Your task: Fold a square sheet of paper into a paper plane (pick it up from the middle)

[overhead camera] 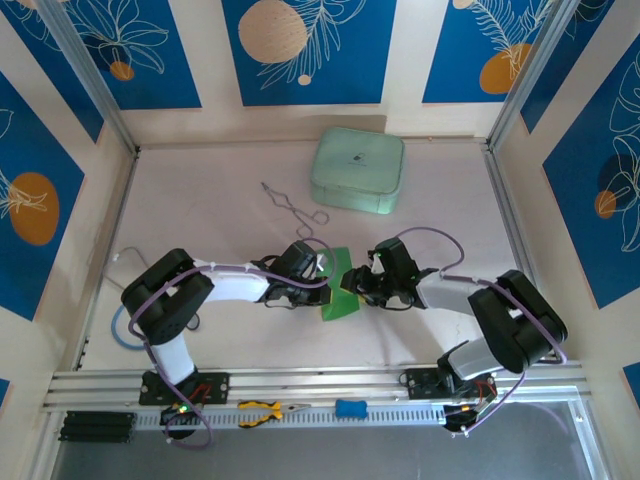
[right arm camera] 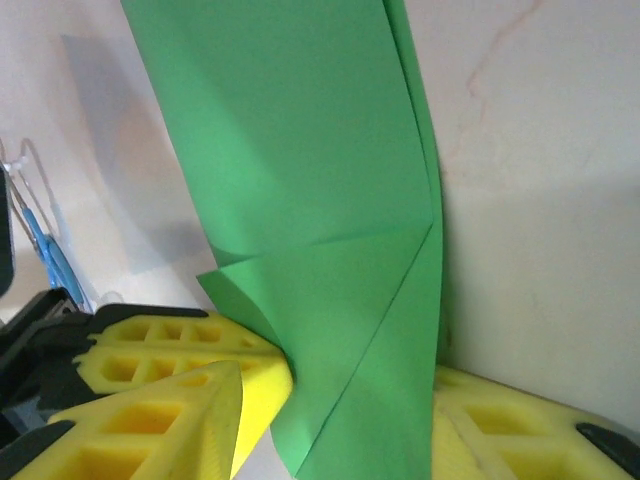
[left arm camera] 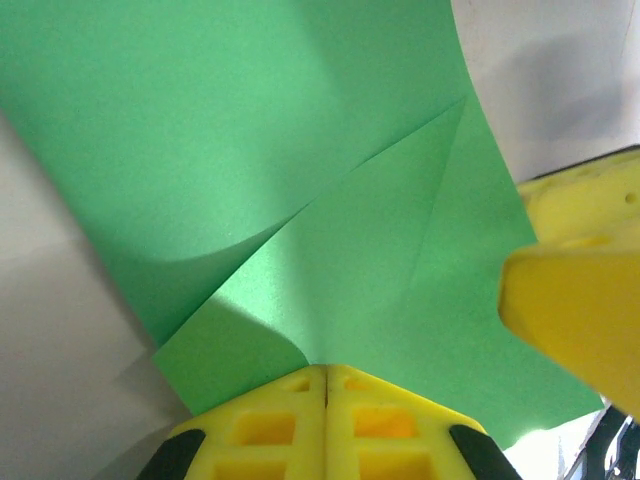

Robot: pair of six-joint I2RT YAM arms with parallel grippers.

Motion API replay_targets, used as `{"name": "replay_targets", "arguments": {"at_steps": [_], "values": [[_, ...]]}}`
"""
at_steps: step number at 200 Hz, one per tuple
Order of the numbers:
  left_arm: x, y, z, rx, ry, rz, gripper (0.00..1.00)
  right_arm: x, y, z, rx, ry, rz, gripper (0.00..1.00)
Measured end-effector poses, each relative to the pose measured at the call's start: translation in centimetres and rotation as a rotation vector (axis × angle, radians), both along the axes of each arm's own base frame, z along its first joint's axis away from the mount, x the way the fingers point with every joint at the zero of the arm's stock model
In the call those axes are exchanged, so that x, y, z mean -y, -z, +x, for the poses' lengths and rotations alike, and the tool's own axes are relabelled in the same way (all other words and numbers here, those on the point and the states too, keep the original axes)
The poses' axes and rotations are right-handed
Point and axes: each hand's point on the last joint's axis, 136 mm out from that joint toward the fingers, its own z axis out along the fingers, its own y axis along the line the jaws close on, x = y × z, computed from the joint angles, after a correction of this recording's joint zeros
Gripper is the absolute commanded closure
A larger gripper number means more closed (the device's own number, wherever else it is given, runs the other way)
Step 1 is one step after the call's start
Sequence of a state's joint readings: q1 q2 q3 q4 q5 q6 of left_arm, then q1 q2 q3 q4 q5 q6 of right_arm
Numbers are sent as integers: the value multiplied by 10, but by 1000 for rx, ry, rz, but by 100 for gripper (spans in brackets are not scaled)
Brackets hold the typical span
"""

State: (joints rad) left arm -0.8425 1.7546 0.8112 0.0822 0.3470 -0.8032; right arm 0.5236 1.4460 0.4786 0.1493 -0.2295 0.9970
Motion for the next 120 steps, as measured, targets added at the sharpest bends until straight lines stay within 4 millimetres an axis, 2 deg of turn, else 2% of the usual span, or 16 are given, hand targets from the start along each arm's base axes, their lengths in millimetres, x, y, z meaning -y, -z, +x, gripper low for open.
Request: {"name": "replay_targets", "arguments": {"at_steps": [100,120], "values": [[0,0,0,0,0,1,100,2,6,10,16,3,9,76],[0,0,0,-1,0,1,100,1,8,12,18,1,14,77]]}}
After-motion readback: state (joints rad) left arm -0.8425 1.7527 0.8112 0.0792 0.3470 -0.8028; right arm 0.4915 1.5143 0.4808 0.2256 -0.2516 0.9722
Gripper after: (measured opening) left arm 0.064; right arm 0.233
